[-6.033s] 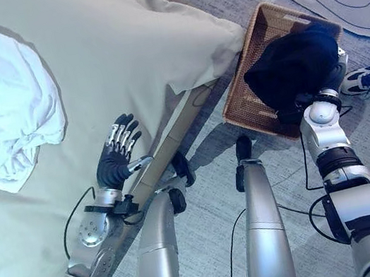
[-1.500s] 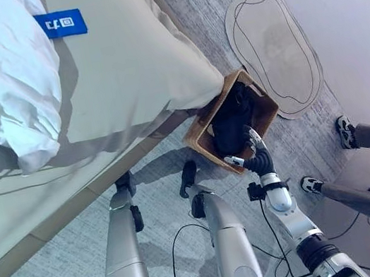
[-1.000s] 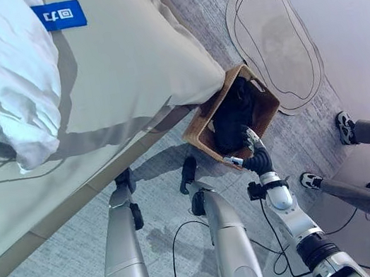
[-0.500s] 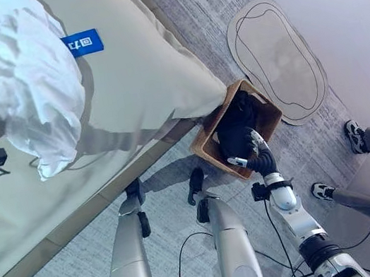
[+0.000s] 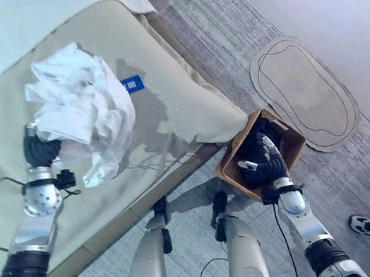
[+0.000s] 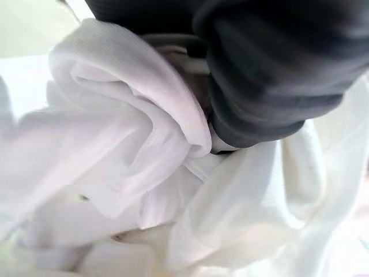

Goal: Pick up clothes into the bucket

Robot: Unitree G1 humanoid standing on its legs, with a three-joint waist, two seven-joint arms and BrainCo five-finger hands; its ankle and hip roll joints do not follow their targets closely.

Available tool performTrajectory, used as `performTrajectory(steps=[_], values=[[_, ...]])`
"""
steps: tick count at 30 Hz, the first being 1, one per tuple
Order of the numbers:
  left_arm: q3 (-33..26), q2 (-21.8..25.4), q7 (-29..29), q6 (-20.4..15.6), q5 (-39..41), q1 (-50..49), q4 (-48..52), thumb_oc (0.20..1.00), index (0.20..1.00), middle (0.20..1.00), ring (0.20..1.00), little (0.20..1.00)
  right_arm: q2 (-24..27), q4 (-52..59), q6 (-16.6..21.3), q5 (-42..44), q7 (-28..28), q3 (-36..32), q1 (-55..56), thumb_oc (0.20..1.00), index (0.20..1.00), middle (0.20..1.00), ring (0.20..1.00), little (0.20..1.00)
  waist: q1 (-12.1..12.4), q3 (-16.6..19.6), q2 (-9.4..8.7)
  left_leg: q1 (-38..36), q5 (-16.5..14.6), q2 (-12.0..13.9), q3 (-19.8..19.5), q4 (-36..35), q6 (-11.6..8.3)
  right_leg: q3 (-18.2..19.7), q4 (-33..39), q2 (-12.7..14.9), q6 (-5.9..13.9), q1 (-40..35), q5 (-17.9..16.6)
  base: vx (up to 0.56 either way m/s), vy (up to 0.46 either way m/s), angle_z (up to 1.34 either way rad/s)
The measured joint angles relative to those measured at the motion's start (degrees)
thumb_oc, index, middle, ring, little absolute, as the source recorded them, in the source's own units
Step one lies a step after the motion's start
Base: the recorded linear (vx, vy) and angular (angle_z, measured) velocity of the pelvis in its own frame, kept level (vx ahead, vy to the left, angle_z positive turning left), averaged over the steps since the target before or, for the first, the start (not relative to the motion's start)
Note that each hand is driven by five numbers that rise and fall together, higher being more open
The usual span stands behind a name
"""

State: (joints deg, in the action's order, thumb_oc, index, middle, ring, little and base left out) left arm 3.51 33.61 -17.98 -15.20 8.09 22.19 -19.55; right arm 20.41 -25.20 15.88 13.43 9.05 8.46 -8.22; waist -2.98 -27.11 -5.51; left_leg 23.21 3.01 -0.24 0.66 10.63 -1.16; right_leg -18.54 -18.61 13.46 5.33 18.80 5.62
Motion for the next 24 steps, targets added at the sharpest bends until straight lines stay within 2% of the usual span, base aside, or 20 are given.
performTrajectory(steps=[9, 15, 24], values=[[-0.3, -1.2, 1.8, -0.5, 2.9, -1.1, 2.5, 0.2, 0.2, 0.2, 0.2, 0.2, 0.3, 0.0, -1.2, -1.0, -1.2, -1.9, 5.6, 1.0, 1.0, 1.0, 1.0, 1.0, -0.9, 7.2, 3.21, -5.9, 0.6, 0.6, 0.9, -3.9, 0.07, 0.0, 6.0, -1.5, 0.75, -6.4, -0.9, 0.08, -0.021, -0.05], [-0.3, -1.3, 2.1, -0.5, 4.5, -1.2, 3.1, 0.2, 0.2, 0.2, 0.2, 0.2, 0.2, -0.3, -1.5, -1.5, -2.3, -2.3, 8.0, 1.0, 1.0, 1.0, 1.0, 1.0, -1.1, 11.5, 3.37, -10.0, 0.6, 0.9, 1.6, -6.0, 0.03, 0.1, 8.9, -2.4, 0.88, -10.4, -1.0, 0.08, -0.014, -0.06], [-0.3, -1.6, 1.3, -0.4, 3.8, -3.7, 5.1, 0.2, 0.2, 0.2, 0.2, 0.2, 0.1, -0.5, -2.0, -1.6, -3.4, -2.3, 10.6, 1.0, 1.0, 1.0, 1.0, 1.0, -1.1, 14.4, 3.48, -13.2, 0.6, 0.9, 1.9, -8.0, 0.03, 0.0, 12.0, -2.8, 1.29, -13.9, -1.8, 0.06, -0.009, -0.01]])
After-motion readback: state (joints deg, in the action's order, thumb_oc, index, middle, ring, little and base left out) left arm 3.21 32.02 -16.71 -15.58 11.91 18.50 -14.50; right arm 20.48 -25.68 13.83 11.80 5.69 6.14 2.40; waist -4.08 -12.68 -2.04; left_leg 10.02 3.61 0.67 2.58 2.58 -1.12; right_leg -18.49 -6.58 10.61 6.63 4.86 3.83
